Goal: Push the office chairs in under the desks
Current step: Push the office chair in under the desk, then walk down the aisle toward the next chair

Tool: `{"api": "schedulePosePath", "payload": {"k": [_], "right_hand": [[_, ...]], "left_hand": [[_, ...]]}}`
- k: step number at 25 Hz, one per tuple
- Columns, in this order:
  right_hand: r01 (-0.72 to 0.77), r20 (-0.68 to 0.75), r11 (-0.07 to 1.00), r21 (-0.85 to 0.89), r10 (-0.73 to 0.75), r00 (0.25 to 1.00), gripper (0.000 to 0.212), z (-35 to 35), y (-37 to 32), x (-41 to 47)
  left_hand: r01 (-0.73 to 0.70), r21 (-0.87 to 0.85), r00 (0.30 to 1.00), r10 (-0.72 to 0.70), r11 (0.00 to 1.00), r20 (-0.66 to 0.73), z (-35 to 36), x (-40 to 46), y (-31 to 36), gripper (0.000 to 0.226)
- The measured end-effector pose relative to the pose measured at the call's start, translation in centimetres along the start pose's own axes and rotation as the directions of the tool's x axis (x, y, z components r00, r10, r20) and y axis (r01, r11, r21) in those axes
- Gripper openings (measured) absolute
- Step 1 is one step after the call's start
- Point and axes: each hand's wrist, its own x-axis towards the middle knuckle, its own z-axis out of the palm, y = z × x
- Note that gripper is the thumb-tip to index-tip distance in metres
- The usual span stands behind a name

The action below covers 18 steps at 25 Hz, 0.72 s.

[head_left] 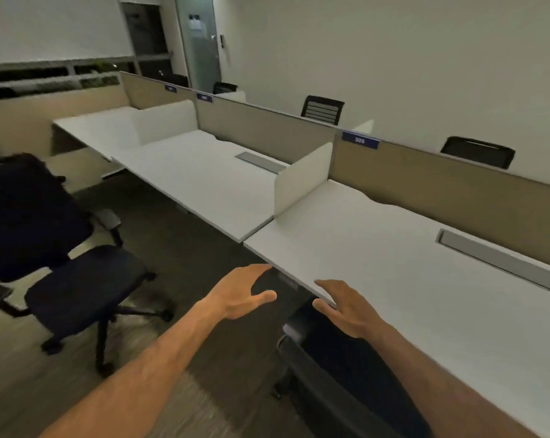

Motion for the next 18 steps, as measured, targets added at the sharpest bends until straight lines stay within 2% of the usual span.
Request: {"api": "schedulePosePath", "payload": {"k": [4,6,10,13,18], "right_hand": [[0.307,0.045,0.951,-0.034,-0.305,0.951,0.092,-1.7,-6.8,5.7],[0.455,0.067,0.890,-0.027,-0.452,0.889,0.092,-1.9,-11.5,7.9],[0.691,0.036,0.722,-0.020,-0.690,0.722,0.085,-1.6,-22.4,10.8],[0.794,0.006,0.607,-0.017,-0.794,0.607,0.084,-1.5,-31.0,12.0],[0.885,-0.108,0.466,-0.004,-0.880,0.463,0.089,-0.9,-44.5,12.7]], "left_hand": [[0.206,0.010,0.951,-0.197,0.979,-0.236,-5.1,-7.5,-2.1,0.080],[0.317,0.006,0.886,-0.294,0.948,-0.358,-7.8,-12.6,-2.9,0.078],[0.487,0.078,0.785,-0.397,0.870,-0.476,-14.6,-21.5,-4.0,0.081],[0.562,0.126,0.708,-0.397,0.817,-0.585,-20.2,-27.0,-5.3,0.081],[0.664,0.114,0.578,-0.411,0.739,-0.705,-26.8,-34.8,-8.2,0.082]]}}
